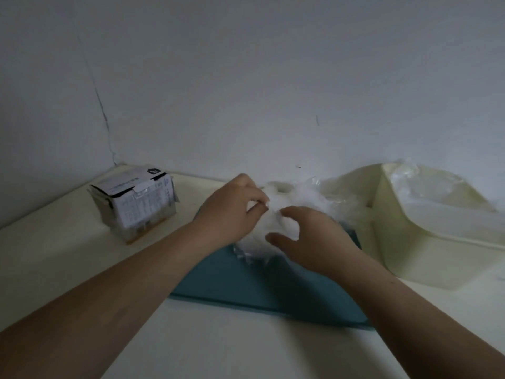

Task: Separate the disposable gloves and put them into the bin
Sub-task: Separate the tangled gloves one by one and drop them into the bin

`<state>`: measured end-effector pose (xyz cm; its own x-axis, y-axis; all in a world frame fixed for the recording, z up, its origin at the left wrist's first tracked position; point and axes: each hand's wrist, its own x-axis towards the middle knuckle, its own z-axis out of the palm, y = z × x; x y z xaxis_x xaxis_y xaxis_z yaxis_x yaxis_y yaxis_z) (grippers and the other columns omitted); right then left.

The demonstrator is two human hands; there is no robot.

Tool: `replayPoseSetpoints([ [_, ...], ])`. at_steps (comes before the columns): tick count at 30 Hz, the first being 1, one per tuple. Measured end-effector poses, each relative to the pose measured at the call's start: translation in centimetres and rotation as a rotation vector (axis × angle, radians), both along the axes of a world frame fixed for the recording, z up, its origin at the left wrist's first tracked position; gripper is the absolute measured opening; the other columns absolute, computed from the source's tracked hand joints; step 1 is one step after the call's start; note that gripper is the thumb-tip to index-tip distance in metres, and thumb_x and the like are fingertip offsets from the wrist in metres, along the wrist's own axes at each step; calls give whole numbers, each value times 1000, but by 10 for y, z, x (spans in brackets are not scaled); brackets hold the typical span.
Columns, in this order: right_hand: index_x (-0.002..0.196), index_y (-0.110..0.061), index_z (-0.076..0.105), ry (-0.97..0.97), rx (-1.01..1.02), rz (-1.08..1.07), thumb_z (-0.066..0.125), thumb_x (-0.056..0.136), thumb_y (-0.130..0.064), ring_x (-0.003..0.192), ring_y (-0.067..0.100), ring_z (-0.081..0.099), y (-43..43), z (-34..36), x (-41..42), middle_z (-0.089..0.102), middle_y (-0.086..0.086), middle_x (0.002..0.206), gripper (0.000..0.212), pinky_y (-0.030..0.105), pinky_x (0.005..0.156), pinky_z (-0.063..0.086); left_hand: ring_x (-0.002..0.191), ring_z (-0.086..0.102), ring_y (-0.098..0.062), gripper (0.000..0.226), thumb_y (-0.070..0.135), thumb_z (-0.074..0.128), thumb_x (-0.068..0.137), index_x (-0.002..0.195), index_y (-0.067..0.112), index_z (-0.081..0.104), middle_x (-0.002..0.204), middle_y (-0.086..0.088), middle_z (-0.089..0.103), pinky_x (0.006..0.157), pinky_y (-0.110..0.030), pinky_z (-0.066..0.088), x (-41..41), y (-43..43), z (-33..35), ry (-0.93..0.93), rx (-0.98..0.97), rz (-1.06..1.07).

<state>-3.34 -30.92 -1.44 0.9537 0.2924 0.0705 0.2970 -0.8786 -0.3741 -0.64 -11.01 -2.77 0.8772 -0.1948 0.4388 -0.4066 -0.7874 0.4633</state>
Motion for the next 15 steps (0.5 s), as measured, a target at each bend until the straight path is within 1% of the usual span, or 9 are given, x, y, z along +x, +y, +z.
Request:
replayPoseSetpoints([
  [2, 140, -33, 58, -131, 154, -45, 60, 94, -62, 122, 18, 62, -2, 7, 3, 65, -8, 138, 54, 47, 113, 42, 76, 56, 5, 12, 38, 72, 96, 96, 28, 78, 104, 17, 58, 70, -20, 42, -1, -6, 26, -71, -57, -14],
  [3, 132, -30, 65, -202, 265, -55, 61, 96, -56, 112, 14, 67, -4, 15, 5, 71, -8, 128, 44, 40, 105, 49, 76, 57, 4, 15, 40, 74, 94, 89, 27, 75, 100, 16, 59, 69, -19, 43, 0, -11, 41, -111, -93, -28],
  [5, 103, -25, 74, -221, 569, -36, 61, 101, -43, 87, 7, 71, -8, 22, 7, 78, -7, 97, 22, 29, 78, 55, 73, 59, -2, 27, 50, 74, 91, 80, 26, 67, 88, 15, 62, 66, -20, 47, -3, -20, 61, -145, -156, -15],
  [7, 88, -14, 73, -166, 810, -28, 62, 103, -34, 77, 22, 73, -16, 30, 6, 75, 5, 79, 27, 43, 68, 62, 76, 61, -3, 37, 64, 72, 85, 85, 28, 65, 84, 16, 66, 66, -17, 50, -3, -26, 77, -81, -278, -7],
  [8, 87, -8, 74, -118, 907, -21, 64, 102, -31, 78, 32, 73, -20, 32, 6, 74, 12, 79, 29, 50, 70, 63, 80, 64, -2, 41, 69, 73, 80, 92, 30, 66, 89, 16, 69, 70, -15, 52, -4, -27, 80, 10, -367, -37],
  [9, 89, -2, 74, -66, 996, -16, 66, 102, -26, 77, 38, 73, -24, 37, 4, 74, 17, 81, 28, 51, 71, 63, 86, 67, -3, 48, 72, 77, 75, 100, 32, 68, 95, 14, 72, 77, -17, 54, -3, -28, 83, 125, -452, -82],
  [11, 94, 5, 74, 45, 1126, -17, 67, 100, -20, 73, 39, 70, -31, 42, 2, 74, 22, 84, 26, 44, 68, 62, 88, 70, -11, 54, 67, 87, 67, 105, 30, 72, 98, 7, 74, 82, -29, 57, 1, -28, 81, 284, -474, -150],
  [13, 100, 3, 75, 160, 1166, -20, 67, 100, -20, 77, 38, 69, -38, 47, -1, 74, 22, 90, 24, 44, 72, 60, 80, 64, -18, 58, 55, 92, 68, 100, 9, 73, 88, -5, 69, 77, -36, 54, 2, -28, 77, 348, -458, -195],
  [15, 102, -3, 77, 266, 1168, -2, 67, 100, -27, 86, 36, 75, -47, 46, -3, 77, 20, 97, 26, 47, 78, 63, 83, 65, -25, 71, 53, 90, 70, 103, -6, 68, 92, -17, 72, 84, -40, 57, 0, -29, 75, 437, -519, -233],
])
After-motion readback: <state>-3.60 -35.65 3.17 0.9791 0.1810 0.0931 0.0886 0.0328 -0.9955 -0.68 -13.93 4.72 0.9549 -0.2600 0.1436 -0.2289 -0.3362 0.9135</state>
